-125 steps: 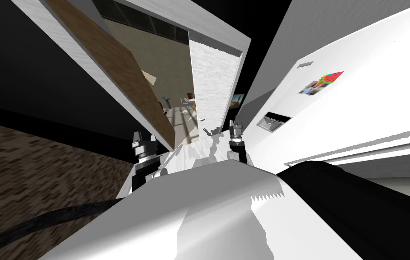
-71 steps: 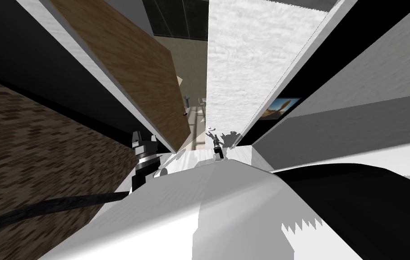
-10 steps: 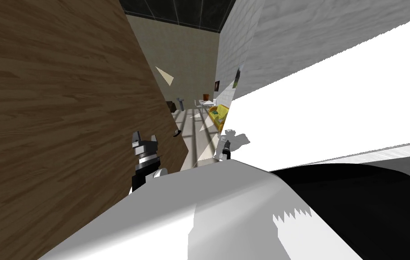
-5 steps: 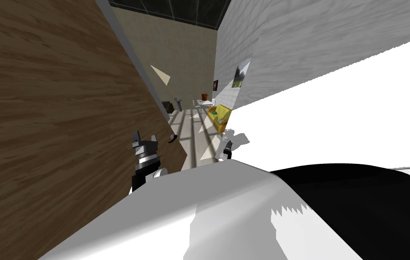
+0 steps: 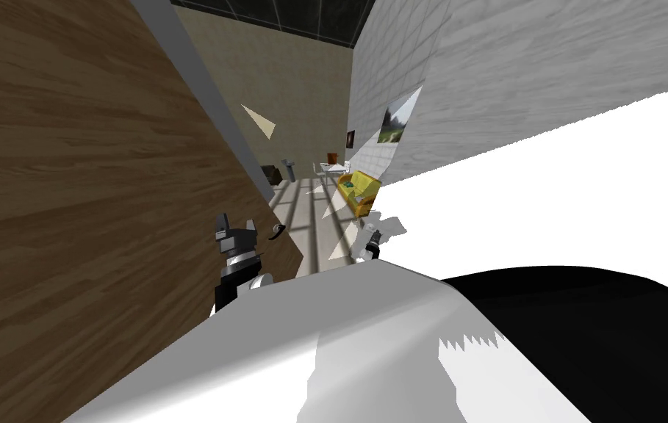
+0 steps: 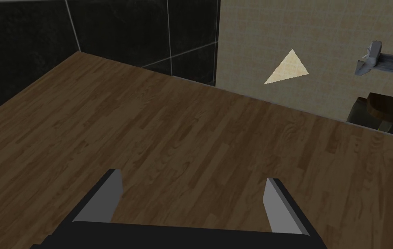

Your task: Push the door open

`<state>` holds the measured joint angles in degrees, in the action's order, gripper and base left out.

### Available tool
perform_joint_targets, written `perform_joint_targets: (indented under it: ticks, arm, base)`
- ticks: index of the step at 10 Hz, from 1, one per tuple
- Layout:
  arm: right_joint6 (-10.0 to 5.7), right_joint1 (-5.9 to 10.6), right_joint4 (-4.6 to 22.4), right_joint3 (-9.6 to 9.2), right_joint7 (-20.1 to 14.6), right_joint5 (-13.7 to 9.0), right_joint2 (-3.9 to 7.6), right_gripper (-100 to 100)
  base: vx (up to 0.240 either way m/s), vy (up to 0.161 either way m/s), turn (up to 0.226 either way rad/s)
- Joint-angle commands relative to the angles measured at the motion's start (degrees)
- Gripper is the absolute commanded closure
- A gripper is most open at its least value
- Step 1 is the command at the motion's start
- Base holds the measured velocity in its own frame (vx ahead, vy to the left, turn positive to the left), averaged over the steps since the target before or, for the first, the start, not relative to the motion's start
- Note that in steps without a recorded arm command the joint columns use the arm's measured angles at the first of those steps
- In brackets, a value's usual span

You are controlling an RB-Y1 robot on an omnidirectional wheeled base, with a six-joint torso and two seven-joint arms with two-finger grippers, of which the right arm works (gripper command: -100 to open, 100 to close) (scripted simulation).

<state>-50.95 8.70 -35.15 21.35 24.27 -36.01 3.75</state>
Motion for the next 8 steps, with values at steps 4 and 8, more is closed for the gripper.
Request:
perform_joint_targets:
  ticks: [4,8]
  arm:
    - [-1.85,0.99,1.3,2.21,1.1,-2.4,0.84,100]
    - [-2.6,0.99,1.2,4.1,2.5,-4.5,0.56,100]
  base:
    - [0.189,-0.062,-0.022]
    - [0.168,-0.053,-0.028]
